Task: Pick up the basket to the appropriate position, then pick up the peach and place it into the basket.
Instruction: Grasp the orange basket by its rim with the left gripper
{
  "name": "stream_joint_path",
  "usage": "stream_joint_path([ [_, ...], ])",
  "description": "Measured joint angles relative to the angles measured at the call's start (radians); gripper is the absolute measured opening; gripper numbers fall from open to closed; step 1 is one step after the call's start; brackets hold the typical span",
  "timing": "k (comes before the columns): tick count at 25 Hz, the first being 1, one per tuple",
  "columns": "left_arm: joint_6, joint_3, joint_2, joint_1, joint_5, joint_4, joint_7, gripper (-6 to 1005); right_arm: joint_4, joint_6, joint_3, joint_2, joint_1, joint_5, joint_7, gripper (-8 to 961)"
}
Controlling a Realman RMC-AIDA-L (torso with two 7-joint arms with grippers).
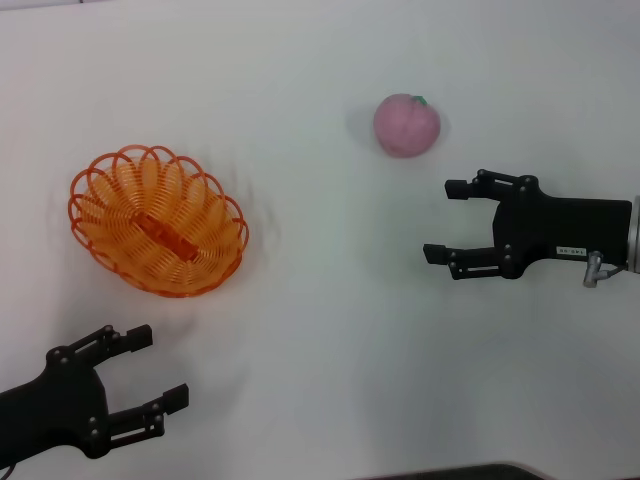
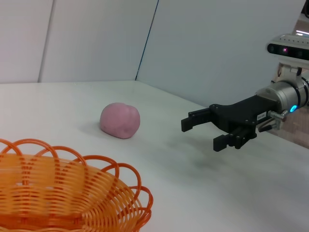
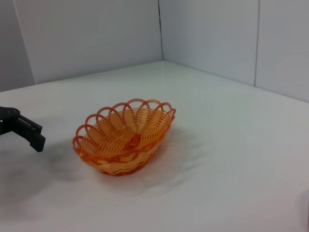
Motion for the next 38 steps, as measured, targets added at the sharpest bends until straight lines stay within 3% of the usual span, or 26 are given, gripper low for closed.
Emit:
stream_joint_path([
  [38, 0.001, -0.021, 0.002, -0.005, -0.007, 0.000, -0.049, 870, 0.016, -0.001, -0.010, -0.001, 0.013, -0.001, -0.001, 943],
])
